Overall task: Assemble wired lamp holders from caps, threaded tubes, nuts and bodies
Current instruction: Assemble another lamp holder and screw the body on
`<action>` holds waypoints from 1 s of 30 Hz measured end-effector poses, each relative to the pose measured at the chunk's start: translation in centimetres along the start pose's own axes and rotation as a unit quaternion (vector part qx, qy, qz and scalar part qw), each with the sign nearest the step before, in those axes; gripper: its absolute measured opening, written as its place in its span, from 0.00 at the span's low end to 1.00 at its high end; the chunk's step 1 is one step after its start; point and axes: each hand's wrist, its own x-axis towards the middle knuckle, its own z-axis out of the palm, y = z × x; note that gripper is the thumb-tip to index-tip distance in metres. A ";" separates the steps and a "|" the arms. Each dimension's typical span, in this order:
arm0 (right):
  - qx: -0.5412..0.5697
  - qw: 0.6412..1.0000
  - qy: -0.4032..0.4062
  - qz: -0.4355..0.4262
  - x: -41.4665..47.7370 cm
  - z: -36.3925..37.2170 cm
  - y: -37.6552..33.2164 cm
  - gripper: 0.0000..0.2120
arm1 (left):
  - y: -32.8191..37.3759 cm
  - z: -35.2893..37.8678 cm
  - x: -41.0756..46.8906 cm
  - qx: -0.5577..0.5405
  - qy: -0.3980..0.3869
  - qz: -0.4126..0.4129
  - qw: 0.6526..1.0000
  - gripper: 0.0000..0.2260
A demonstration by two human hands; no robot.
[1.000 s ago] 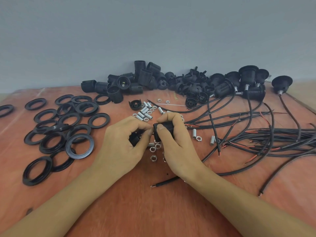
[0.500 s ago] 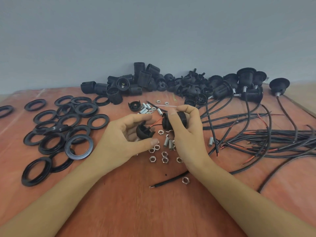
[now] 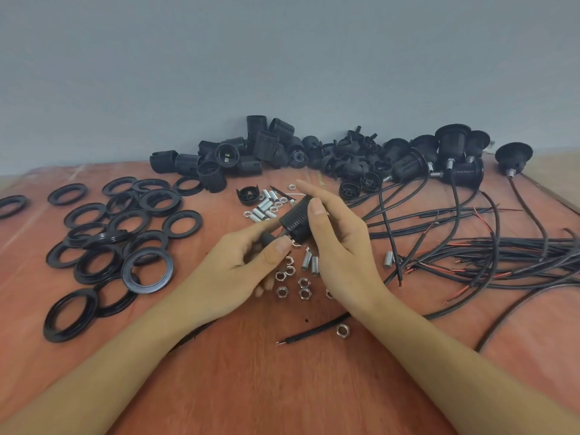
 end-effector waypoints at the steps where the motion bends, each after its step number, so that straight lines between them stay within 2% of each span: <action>1: -0.002 1.000 0.002 -0.004 0.0 0.0 -0.1 0.15 | 0.0 0.0 0.0 0.003 0.004 0.004 1.000 0.22; 3: -0.003 1.000 0.008 -0.008 0.0 0.1 -0.3 0.17 | 0.1 0.1 0.0 0.019 0.019 0.013 1.000 0.22; 6: 0.002 1.000 0.012 -0.008 0.0 0.0 -0.3 0.21 | 0.1 0.1 -0.1 0.028 0.030 0.010 0.999 0.14; 11: 0.001 1.000 -0.014 -0.021 -0.2 0.1 0.0 0.20 | 0.4 0.3 -0.2 0.034 -0.038 0.017 0.999 0.16; 14: 0.006 0.999 -0.037 -0.021 -0.2 -0.1 0.3 0.20 | 0.1 0.2 -0.2 -0.034 -0.053 -0.002 0.998 0.16; 16: 0.008 0.998 -0.064 -0.012 0.0 -0.5 0.5 0.18 | 0.0 0.0 -0.1 -0.109 -0.062 -0.045 0.991 0.20; 20: 0.059 0.993 -0.099 0.030 0.5 -1.2 0.6 0.21 | 0.3 -0.6 0.2 -0.185 -0.078 -0.107 0.974 0.18; 22: 0.070 0.992 -0.096 0.031 0.7 -1.4 0.6 0.18 | 0.4 -0.7 0.2 -0.156 -0.055 -0.100 0.981 0.18; 24: 0.074 0.993 -0.092 0.026 0.8 -1.4 0.7 0.14 | 0.5 -0.6 0.2 -0.078 0.026 -0.067 0.994 0.18; 26: 0.079 0.993 -0.089 0.018 0.9 -1.4 0.9 0.12 | 0.6 -0.6 0.2 -0.024 0.106 -0.038 0.993 0.17; 28: 0.082 0.993 -0.089 0.009 1.0 -1.5 1.0 0.09 | 0.6 -0.8 0.1 -0.016 0.114 -0.018 0.993 0.14; 30: 0.086 0.992 -0.090 0.010 1.1 -1.6 0.9 0.08 | 0.7 -1.1 0.0 0.001 0.065 -0.006 0.998 0.12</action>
